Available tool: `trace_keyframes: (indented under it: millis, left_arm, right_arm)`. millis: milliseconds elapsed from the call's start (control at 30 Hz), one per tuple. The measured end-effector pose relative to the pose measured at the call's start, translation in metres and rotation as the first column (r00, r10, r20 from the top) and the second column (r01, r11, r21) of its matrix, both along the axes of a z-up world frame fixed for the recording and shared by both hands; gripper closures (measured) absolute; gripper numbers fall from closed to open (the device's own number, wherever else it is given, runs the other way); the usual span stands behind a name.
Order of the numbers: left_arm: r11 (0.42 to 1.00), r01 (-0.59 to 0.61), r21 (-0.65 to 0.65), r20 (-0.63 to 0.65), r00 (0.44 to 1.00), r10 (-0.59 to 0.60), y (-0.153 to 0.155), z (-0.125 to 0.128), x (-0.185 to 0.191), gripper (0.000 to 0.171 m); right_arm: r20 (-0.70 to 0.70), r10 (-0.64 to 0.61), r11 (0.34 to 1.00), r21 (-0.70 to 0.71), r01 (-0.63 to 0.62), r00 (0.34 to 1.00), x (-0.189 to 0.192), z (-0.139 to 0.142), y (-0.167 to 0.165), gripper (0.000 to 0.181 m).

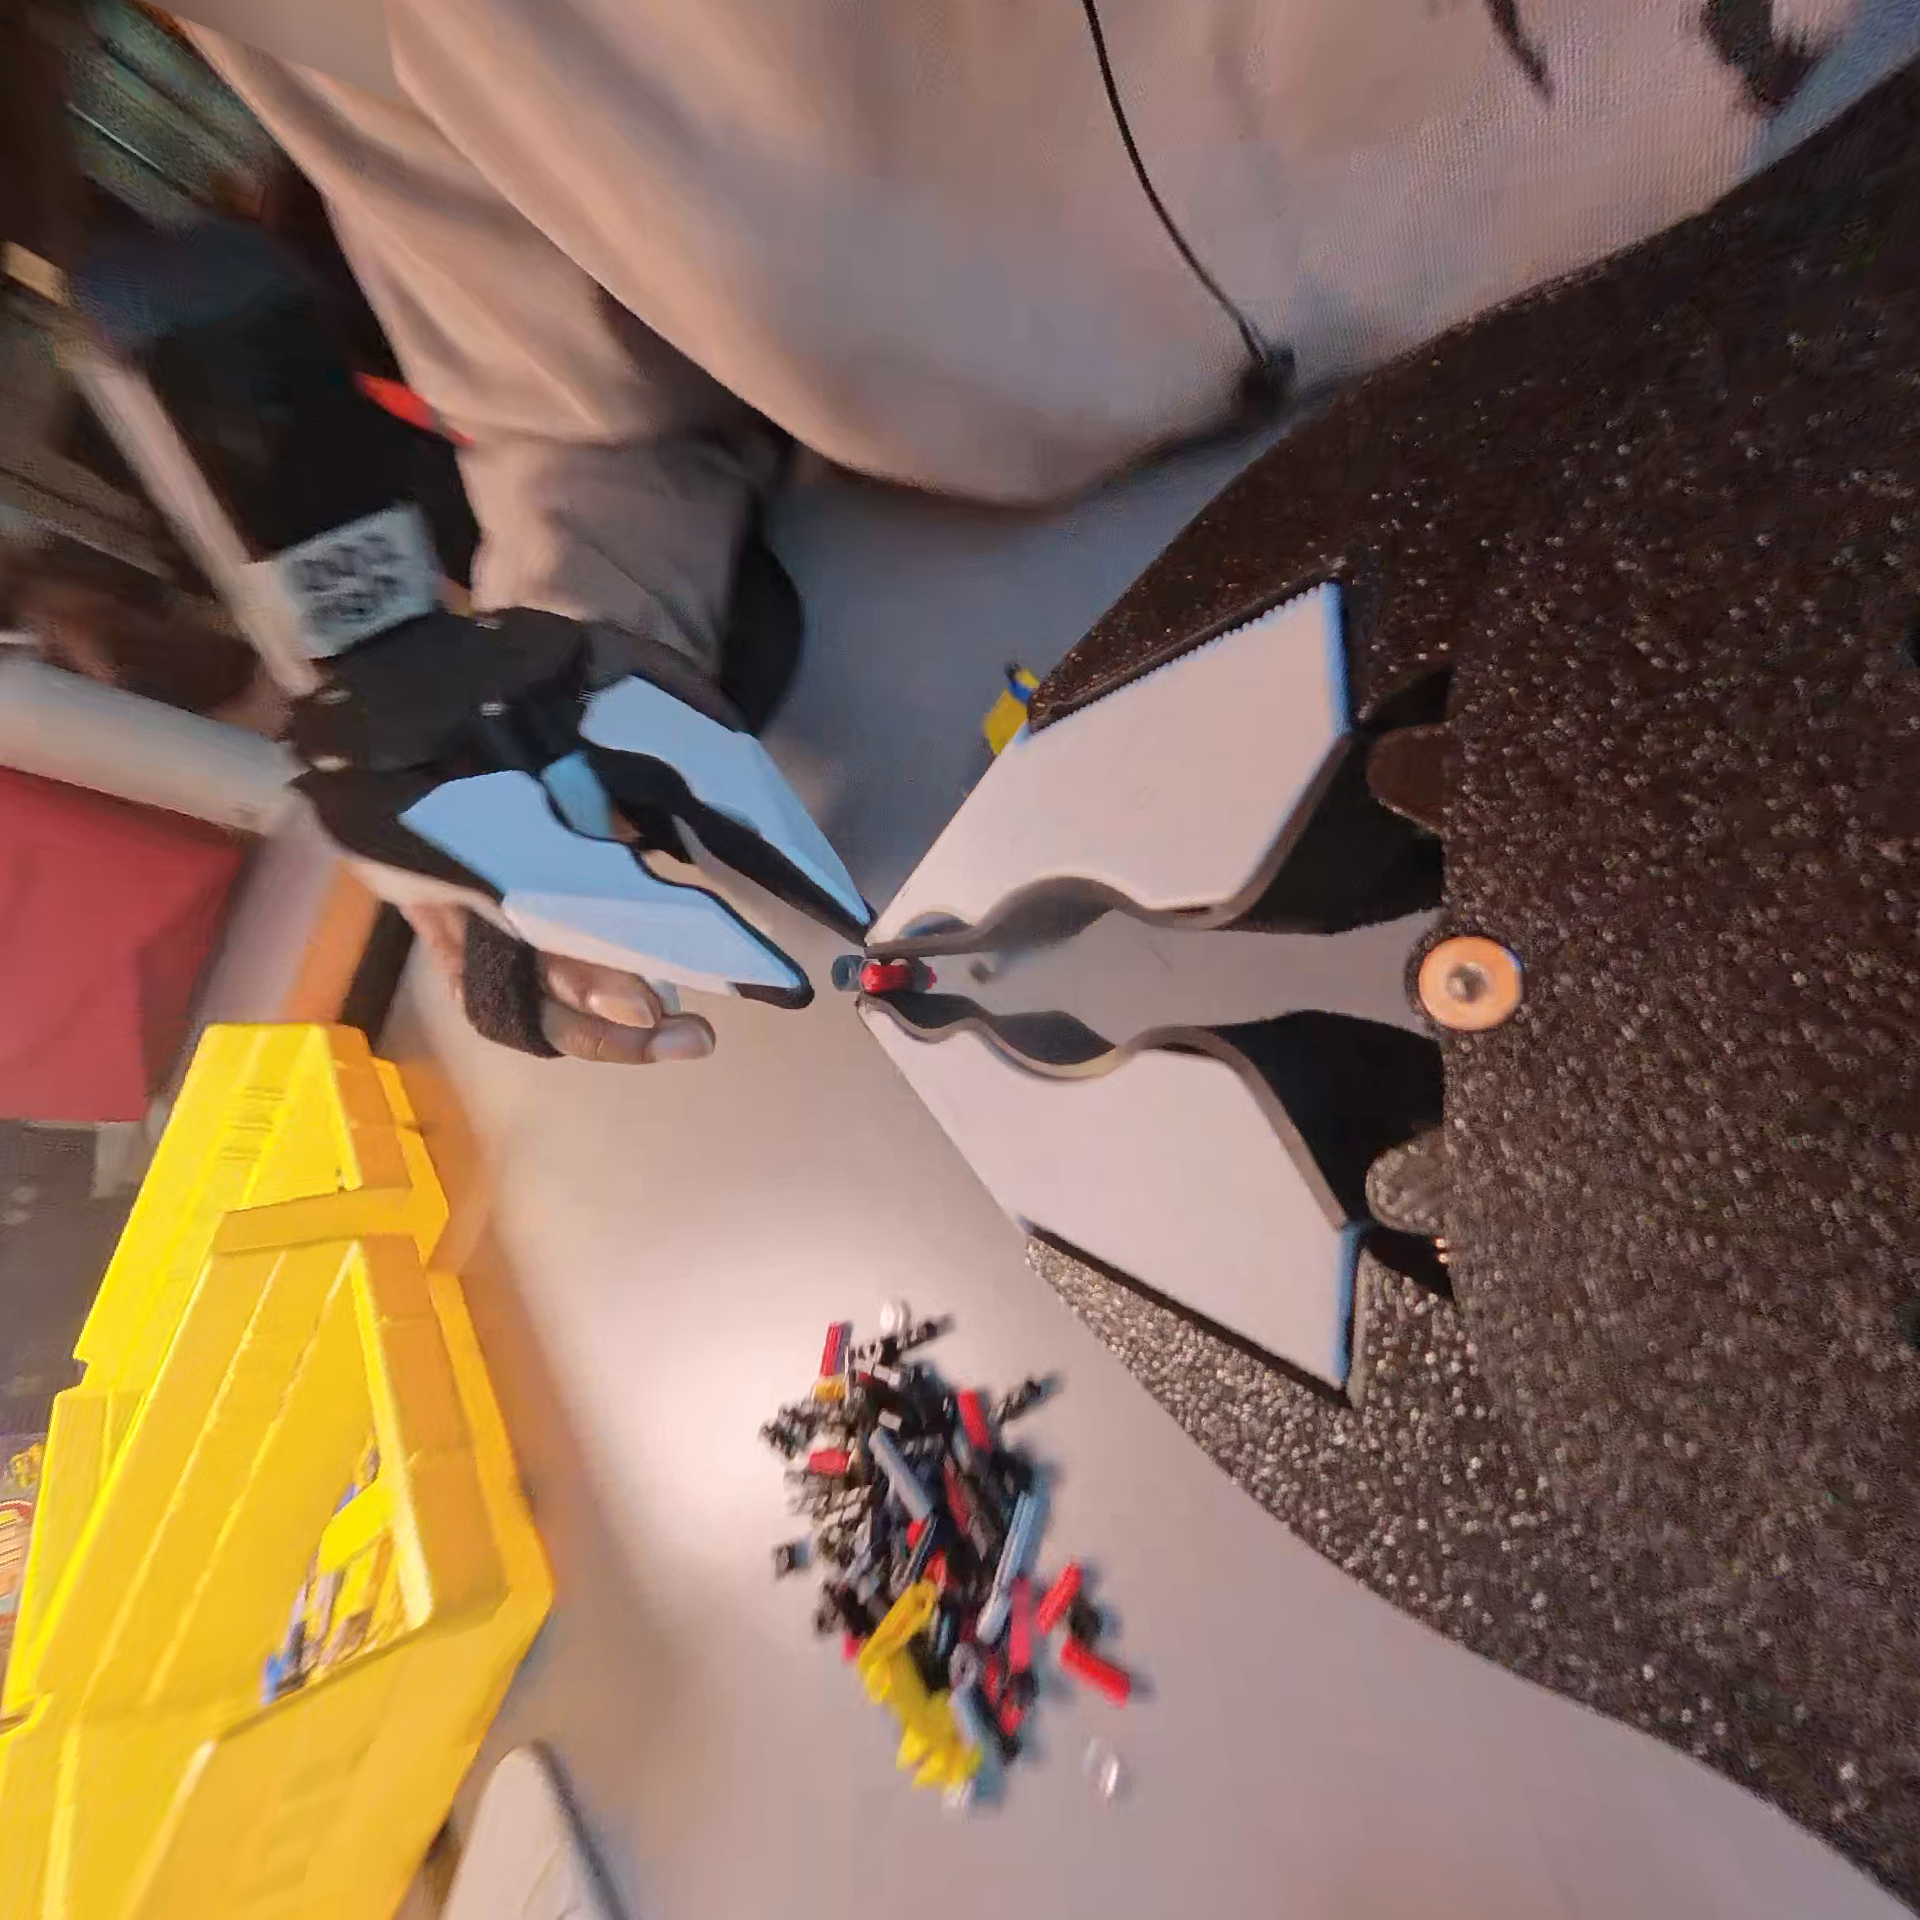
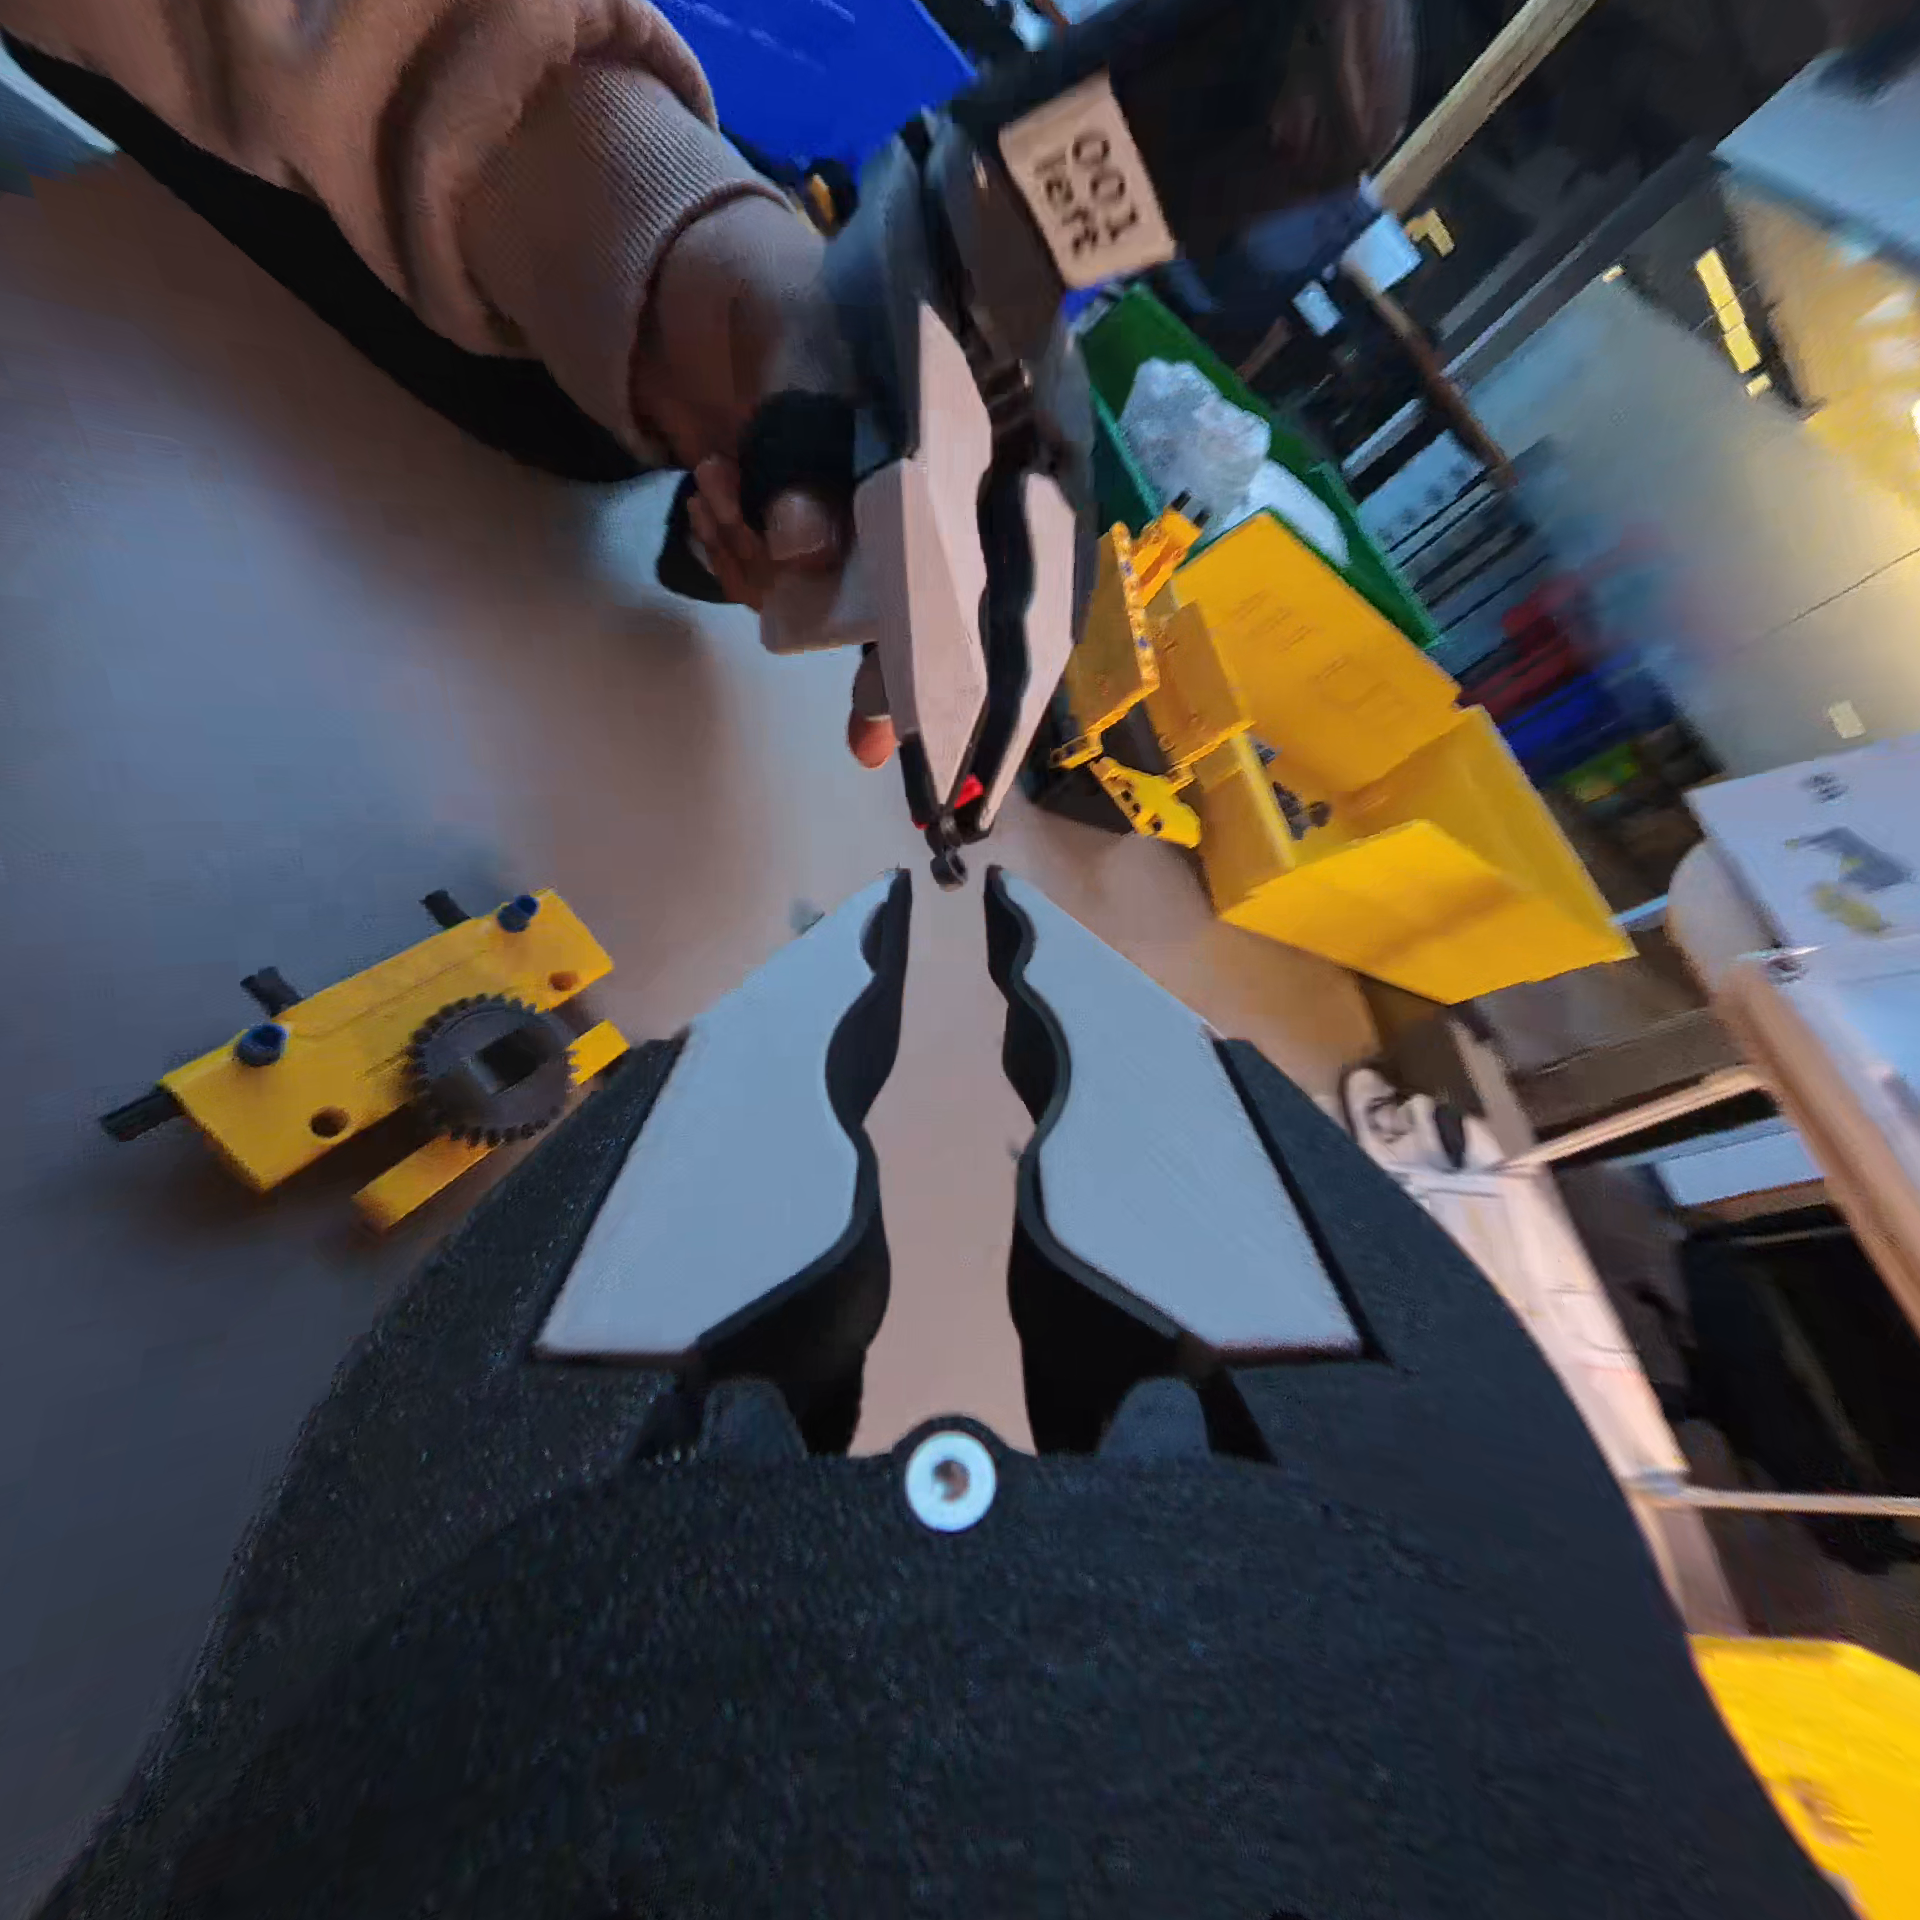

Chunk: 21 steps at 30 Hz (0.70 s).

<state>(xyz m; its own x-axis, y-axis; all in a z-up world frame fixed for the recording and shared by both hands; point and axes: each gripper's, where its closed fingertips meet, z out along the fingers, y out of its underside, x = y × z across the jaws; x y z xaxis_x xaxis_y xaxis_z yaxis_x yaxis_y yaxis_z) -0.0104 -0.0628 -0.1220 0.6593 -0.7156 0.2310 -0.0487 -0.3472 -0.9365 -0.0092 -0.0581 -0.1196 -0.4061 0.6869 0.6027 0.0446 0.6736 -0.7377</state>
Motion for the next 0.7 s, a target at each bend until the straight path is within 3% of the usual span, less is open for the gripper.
trace_keyframes:
  millis: [100,200,433,700]
  left_arm:
    - [0.993,0.04,0.111,-0.27,0.963,-0.009,0.005,-0.017,0.007,0.167]
    - [0.985,0.099,0.139,-0.412,0.91,-0.033,0.013,-0.033,0.015,0.167]
    - [0.981,0.154,0.122,-0.455,0.887,-0.083,0.026,-0.044,0.025,0.167]
    - [0.989,0.146,-0.026,-0.536,0.833,-0.138,0.034,-0.073,0.014,0.167]
  right_arm:
    - [0.191,0.036,0.991,-0.133,-0.01,0.981,0.005,-0.018,0.003,0.164]
    - [0.289,0.041,0.986,-0.166,0.008,0.957,0.008,-0.032,0.01,0.17]
    - [0.407,-0.007,0.992,-0.109,0.056,0.914,0.011,-0.057,0.021,0.175]
    - [0.544,-0.039,0.982,-0.133,0.132,0.838,0.006,-0.084,0.032,0.175]
